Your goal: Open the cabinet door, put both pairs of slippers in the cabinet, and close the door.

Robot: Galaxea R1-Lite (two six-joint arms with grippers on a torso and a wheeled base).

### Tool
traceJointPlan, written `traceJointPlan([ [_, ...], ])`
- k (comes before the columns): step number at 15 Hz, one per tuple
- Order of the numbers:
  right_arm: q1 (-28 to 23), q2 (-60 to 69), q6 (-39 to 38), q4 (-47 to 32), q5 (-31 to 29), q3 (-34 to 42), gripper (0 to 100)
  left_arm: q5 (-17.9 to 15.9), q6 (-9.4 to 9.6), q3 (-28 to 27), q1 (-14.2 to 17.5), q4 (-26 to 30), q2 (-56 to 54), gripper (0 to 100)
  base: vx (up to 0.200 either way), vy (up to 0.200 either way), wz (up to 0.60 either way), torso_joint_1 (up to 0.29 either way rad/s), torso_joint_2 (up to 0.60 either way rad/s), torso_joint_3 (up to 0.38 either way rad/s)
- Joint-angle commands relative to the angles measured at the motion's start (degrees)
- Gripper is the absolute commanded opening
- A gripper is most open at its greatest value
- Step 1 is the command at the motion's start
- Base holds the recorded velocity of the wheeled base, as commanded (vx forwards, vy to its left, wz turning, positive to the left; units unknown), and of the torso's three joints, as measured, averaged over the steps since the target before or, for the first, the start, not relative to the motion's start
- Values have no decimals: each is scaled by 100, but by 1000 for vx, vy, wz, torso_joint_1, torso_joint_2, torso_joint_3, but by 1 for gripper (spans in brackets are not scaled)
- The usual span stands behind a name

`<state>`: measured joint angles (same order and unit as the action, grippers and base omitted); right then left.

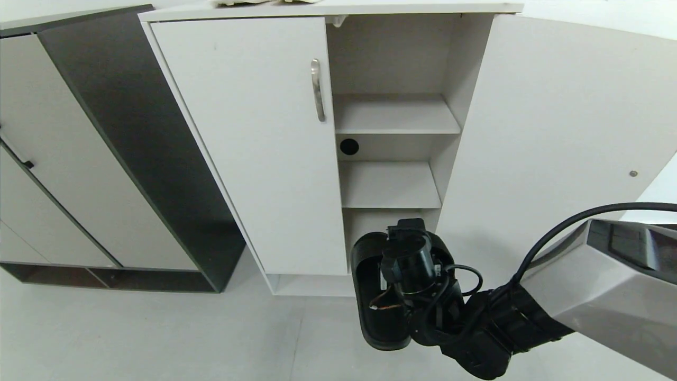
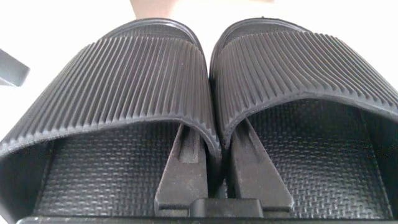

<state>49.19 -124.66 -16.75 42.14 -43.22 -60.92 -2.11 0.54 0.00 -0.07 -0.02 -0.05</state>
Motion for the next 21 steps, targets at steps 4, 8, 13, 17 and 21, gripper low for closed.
traceJointPlan([
  [4, 56, -58, 93, 242, -126, -69, 0, 0, 17, 0, -1, -6, 14, 0, 0, 0, 0, 6, 2, -189],
  [8, 3, -357, 1139, 2105, -134, 440, 0, 0, 34, 0, -1, -6, 14, 0, 0, 0, 0, 1, 1, -26],
  [13, -111, -709, 1394, 2870, -134, 431, 0, 0, 25, 0, -1, 2, 14, 0, 0, 0, 0, 0, 0, 0],
  [17, -155, -717, 1385, 2958, -134, 440, 0, -9, 17, 0, -1, 2, 14, 0, 100, 0, 0, 1, 2, 0],
  [21, -182, -770, 1385, 2975, -134, 423, 0, -9, 17, 0, -1, 2, 14, 0, 200, 0, 0, 2, 2, 1],
])
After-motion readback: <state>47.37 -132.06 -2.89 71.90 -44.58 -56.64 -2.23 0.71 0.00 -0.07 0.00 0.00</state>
